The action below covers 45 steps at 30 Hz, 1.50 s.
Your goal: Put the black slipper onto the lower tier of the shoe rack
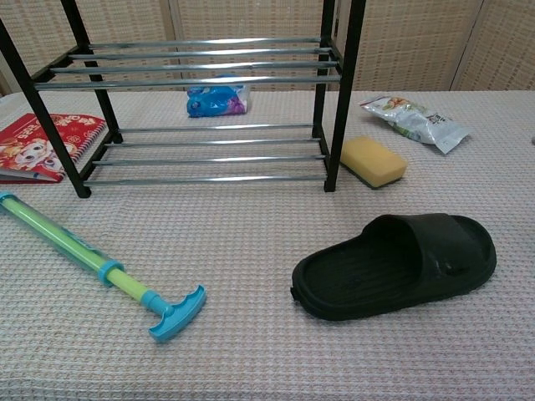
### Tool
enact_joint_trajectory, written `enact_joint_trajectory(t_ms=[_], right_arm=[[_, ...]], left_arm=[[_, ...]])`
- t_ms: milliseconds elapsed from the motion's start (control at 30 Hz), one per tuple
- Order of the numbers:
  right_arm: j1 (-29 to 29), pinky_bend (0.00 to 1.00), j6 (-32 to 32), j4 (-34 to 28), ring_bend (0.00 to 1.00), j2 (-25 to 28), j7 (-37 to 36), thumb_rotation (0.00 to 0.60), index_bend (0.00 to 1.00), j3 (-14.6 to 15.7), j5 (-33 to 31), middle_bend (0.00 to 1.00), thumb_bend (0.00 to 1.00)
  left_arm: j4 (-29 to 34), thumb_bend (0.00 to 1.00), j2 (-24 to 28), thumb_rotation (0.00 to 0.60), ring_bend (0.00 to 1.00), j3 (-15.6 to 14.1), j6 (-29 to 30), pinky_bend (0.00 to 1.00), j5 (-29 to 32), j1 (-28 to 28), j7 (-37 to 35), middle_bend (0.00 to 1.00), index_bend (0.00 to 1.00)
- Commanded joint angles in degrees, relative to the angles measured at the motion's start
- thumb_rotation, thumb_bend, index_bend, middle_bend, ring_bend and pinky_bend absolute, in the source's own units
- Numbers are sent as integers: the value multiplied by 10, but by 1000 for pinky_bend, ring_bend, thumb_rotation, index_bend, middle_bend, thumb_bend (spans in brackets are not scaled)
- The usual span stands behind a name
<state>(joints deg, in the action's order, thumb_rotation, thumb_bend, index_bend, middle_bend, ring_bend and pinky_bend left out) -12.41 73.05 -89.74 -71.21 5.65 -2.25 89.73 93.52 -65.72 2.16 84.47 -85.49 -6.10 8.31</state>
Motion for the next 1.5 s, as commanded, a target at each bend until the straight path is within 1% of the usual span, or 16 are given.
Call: enact_joint_trajectory(t_ms=[33, 133, 267, 333, 600, 767, 900, 1100, 1167, 1233, 1267, 1333, 1500], right_arm=[[-30, 246, -34, 19, 140, -24, 10, 600, 90, -5, -1, 220, 191], [-50, 246, -49, 35, 136, -45, 23, 600, 90, -13, 0, 213, 124], [-72, 234, -51, 66, 113, -76, 63, 600, 88, -23, 9, 204, 24], [-84, 234, -55, 81, 107, -92, 80, 600, 88, -25, 14, 202, 1], [-113, 233, -73, 120, 92, -136, 113, 600, 88, -29, 8, 195, 0], [-134, 233, -68, 150, 92, -169, 128, 600, 88, -35, 19, 195, 0], [-152, 233, -59, 171, 91, -198, 125, 600, 88, -38, 33, 195, 0], [-179, 233, -26, 221, 92, -254, 104, 600, 88, -46, 59, 218, 0], [-186, 233, -20, 232, 92, -267, 93, 600, 88, -47, 65, 229, 16], [-192, 233, -14, 226, 91, -264, 82, 600, 88, -44, 73, 236, 86], [-195, 233, -11, 214, 92, -254, 75, 600, 88, -40, 80, 241, 108], [-196, 233, -7, 187, 94, -234, 64, 600, 88, -33, 89, 266, 186], [-204, 233, -3, 104, 114, -175, 47, 600, 93, -7, 126, 309, 297]], left_arm=[[-2, 153, 1, 600, 134, -1, 3, 251, 1, 3, -4, 146, 162], [-5, 153, 1, 600, 134, -2, 5, 251, 3, 6, -9, 146, 162], [-7, 152, 2, 600, 134, -6, 4, 251, 2, 8, -13, 146, 162], [-8, 152, 4, 600, 134, -6, 6, 251, 2, 10, -15, 146, 162], [-15, 152, 5, 600, 134, -9, 5, 250, 6, 15, -26, 146, 162], [-18, 152, 4, 600, 134, -8, 1, 251, 5, 14, -30, 146, 162], [-20, 153, 5, 600, 134, -7, 1, 251, 5, 13, -33, 146, 162], [-23, 152, 6, 600, 134, -6, 0, 251, 9, 14, -35, 146, 162], [-24, 152, 6, 600, 134, -6, -1, 251, 9, 14, -34, 146, 162], [-22, 152, 7, 600, 134, -7, 1, 251, 8, 15, -34, 146, 162], [-22, 152, 7, 600, 134, -7, 4, 251, 6, 17, -36, 146, 162], [-22, 152, 9, 600, 134, -7, 7, 251, 7, 19, -37, 146, 162], [-17, 152, 12, 600, 134, -8, 7, 250, 6, 20, -34, 146, 162]])
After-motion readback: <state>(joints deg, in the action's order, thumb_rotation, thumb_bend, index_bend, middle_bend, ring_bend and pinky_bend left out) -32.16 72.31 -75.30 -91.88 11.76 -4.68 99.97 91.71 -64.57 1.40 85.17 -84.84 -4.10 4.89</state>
